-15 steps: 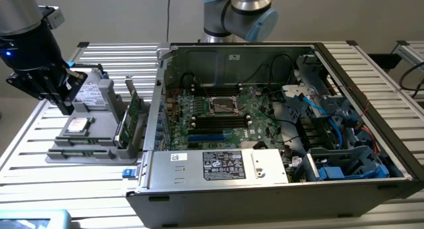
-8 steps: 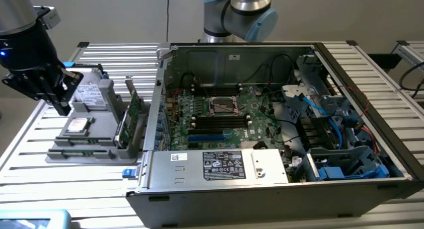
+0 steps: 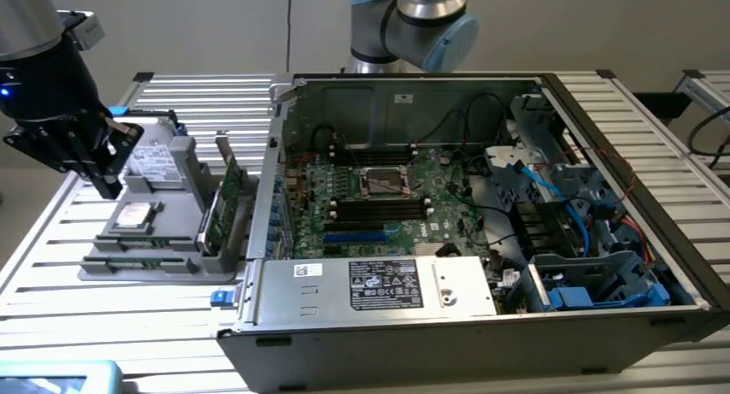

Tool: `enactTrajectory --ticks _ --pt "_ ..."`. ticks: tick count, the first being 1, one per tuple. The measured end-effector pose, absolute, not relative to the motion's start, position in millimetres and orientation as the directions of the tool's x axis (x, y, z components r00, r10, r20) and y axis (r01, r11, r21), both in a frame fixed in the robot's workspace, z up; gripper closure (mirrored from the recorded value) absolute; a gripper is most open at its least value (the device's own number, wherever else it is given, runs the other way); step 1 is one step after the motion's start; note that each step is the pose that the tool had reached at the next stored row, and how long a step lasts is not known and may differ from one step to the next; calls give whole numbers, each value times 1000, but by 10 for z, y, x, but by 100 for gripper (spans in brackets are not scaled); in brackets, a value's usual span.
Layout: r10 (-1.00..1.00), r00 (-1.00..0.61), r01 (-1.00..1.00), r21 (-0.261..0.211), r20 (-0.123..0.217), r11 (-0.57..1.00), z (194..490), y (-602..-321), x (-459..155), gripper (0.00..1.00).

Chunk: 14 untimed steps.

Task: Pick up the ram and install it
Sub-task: 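Pick up the ram and move it above insertion slot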

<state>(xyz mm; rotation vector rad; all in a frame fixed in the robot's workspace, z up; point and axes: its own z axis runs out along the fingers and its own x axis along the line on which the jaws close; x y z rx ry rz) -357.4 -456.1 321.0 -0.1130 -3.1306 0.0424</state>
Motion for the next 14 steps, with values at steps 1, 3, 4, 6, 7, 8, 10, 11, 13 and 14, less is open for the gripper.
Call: enactTrajectory --ticks 1,3,4,6,7,8,10,11,13,14 --pt "72 -997 72 -27 8 997 3210 -4561 -3574 89" --pt "72 -997 72 -27 7 997 3210 -4561 -3576 89" --pt "69 -998 69 -27 5 997 3209 -4559 -3581 89" --pt "35 -999 35 -27 5 999 3209 -4559 -3579 89" --pt "17 -1000 17 -27 5 999 3208 -4559 -3579 89" --pt "-1 -1000 -1 -27 5 1000 3208 -4559 -3578 89" --pt "-37 -999 -37 -26 5 999 3207 -4558 -3579 89" --pt "-55 -998 -55 -26 5 998 3206 -4558 -3579 89" --pt "-91 -996 -91 -25 5 996 3204 -4558 -3579 89" --pt "-109 -994 -109 -25 5 994 3204 -4559 -3579 89"
